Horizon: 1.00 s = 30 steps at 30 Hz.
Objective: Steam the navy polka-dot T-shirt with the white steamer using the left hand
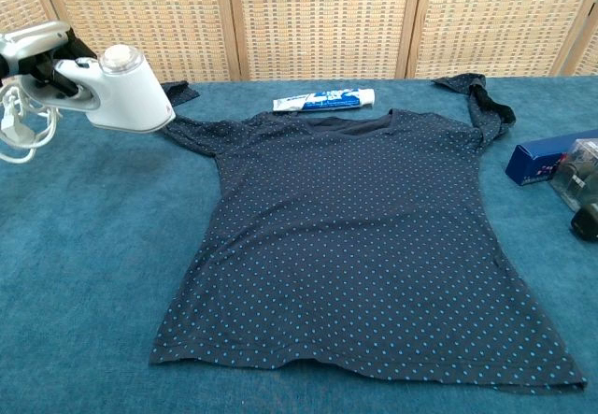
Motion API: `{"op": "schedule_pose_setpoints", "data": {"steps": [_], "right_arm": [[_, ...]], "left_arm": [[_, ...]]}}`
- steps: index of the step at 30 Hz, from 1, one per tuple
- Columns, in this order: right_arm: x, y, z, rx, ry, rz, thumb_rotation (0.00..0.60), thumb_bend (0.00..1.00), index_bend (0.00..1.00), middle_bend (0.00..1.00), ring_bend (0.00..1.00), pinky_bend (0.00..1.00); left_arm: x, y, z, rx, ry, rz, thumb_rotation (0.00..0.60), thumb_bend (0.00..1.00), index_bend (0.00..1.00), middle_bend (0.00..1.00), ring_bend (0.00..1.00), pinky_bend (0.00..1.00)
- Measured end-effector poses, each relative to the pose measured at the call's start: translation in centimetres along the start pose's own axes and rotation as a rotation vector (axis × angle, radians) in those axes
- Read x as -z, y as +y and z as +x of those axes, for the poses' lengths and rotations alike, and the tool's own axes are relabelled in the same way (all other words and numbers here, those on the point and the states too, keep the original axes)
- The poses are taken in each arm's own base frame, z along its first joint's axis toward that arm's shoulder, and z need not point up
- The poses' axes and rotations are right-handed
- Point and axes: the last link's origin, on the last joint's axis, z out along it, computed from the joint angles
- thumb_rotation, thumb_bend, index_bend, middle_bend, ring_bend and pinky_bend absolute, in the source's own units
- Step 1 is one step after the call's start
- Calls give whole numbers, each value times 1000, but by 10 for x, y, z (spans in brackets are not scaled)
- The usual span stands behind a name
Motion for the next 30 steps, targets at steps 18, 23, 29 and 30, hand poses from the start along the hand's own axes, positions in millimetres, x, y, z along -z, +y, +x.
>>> {"op": "schedule_pose_setpoints", "data": {"steps": [18, 23, 29, 30], "right_arm": [[-4, 8, 1, -11, -1, -28, 600, 0, 8, 0, 0, 0], [-3, 8, 1, -14, -1, -25, 600, 0, 8, 0, 0, 0], [-2, 8, 3, -16, 5, -20, 600, 0, 8, 0, 0, 0], [-2, 7, 3, -17, 7, -18, 600, 0, 8, 0, 0, 0]], "left_arm": [[-6, 29, -43, 8, -75, 3, 600, 0, 728, 575, 561, 627], [-7, 28, -50, -33, -124, 20, 600, 0, 412, 311, 364, 500], [-9, 33, -54, -74, -162, 15, 600, 0, 133, 51, 112, 235], [-9, 34, -53, -75, -162, 10, 600, 0, 61, 9, 48, 151]]}}
